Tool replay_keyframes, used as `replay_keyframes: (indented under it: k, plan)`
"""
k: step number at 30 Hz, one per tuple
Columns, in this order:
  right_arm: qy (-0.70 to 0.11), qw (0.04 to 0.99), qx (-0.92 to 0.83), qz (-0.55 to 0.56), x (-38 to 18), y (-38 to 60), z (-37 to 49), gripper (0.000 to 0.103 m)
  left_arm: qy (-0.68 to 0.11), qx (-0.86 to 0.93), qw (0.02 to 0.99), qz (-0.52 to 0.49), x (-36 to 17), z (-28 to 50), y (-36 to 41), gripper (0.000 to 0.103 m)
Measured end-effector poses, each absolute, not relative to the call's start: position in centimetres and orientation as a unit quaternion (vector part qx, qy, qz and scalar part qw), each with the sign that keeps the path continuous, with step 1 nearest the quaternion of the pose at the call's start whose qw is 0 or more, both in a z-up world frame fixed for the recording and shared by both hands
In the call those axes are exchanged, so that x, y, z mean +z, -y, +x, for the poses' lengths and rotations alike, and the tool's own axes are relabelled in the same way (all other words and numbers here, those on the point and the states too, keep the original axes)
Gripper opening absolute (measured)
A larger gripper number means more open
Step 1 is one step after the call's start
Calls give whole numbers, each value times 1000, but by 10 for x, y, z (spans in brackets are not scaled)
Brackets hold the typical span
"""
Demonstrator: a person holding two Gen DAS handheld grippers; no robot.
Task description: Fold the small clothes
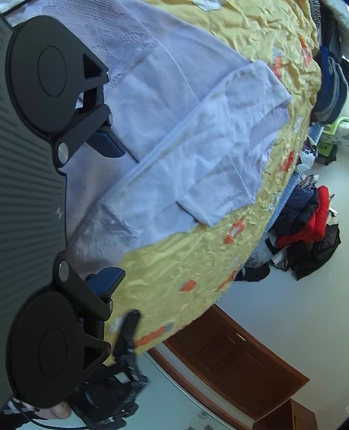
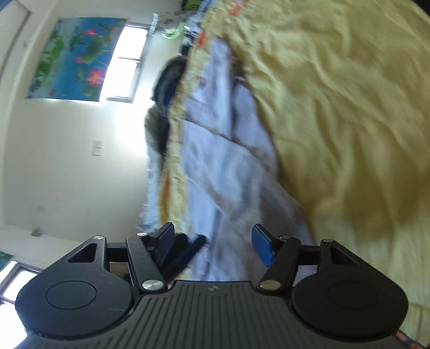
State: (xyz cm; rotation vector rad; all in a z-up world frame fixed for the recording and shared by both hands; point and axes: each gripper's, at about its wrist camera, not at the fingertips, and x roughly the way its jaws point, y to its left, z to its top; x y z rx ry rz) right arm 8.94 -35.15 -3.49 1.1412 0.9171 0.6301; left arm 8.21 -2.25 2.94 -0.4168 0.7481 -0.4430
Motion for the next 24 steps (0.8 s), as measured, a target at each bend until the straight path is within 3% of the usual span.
replay_keyframes:
  k: [5, 9, 13, 19, 24]
  plan:
    - [-409, 688, 317, 508, -16, 340, 138, 78, -357, -253, 889, -136, 30, 92, 70, 90]
    - [-477, 689, 336, 430, -11, 314, 193, 80, -383, -278, 880, -42, 13, 89, 113, 90]
    - [-550, 680, 330, 355, -19, 291, 220, 83, -395, -275, 877, -17, 3, 84, 120, 92]
    - [-558, 683, 331, 335, -28, 304, 218, 68, -396, -281, 874, -8, 3, 84, 123, 99]
    - [-512, 713, 335, 342, -7, 325, 192, 75, -407, -252, 878, -12, 10, 78, 111, 99]
